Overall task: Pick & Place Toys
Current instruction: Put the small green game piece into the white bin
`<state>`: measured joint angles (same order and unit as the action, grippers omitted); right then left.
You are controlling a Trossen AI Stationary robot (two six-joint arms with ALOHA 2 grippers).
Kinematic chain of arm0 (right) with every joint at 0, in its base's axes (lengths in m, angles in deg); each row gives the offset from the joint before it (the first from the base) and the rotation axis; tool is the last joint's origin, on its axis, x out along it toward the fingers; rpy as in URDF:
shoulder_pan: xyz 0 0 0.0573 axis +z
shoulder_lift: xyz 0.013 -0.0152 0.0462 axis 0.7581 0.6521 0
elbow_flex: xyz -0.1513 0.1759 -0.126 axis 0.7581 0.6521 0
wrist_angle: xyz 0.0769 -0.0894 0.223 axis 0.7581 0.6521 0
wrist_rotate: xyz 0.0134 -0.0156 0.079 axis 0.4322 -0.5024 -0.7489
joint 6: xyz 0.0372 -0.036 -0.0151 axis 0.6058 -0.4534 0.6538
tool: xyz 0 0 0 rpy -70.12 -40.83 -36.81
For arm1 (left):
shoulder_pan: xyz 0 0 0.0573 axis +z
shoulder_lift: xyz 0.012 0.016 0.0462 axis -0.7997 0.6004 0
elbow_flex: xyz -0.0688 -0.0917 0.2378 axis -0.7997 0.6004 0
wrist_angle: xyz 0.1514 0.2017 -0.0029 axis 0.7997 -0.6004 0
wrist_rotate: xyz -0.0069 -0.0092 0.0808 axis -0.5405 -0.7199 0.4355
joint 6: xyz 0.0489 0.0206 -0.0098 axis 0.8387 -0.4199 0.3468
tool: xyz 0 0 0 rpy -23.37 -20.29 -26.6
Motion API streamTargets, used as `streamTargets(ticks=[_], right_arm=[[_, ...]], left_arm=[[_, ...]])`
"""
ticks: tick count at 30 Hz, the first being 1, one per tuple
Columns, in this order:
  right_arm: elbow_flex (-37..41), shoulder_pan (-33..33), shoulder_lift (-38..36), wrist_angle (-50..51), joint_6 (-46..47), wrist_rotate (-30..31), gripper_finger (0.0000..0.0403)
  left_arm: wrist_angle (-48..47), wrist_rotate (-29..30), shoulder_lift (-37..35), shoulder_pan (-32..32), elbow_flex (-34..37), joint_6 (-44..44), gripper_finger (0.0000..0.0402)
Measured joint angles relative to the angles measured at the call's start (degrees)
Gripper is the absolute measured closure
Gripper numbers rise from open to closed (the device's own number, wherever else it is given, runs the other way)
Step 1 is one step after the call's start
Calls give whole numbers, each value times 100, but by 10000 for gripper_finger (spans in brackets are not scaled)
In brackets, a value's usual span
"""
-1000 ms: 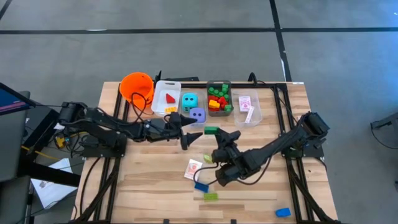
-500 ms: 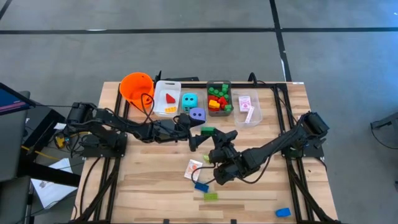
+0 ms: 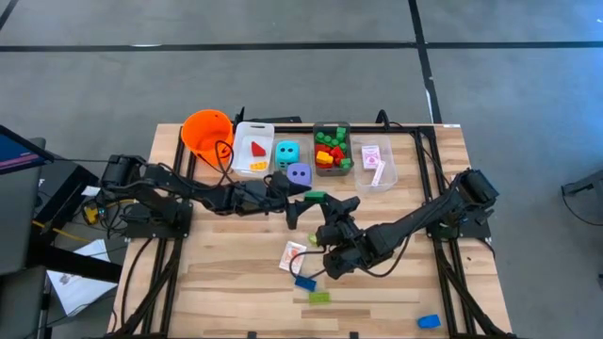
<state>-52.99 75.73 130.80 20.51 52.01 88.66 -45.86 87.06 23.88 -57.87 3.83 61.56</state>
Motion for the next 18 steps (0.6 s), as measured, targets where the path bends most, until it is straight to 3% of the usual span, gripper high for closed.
streamTargets(ticks=[9, 14, 18], right_arm=[[4, -51, 2, 39, 127, 15, 258], [4, -74, 2, 167, 465, -72, 242], [2, -107, 2, 275, 706, -682, 234]], left_arm=[[91, -55, -12, 10, -7, 728, 315], [38, -2, -12, 52, -7, 783, 316], [-407, 425, -2, 165, 4, 1025, 316]])
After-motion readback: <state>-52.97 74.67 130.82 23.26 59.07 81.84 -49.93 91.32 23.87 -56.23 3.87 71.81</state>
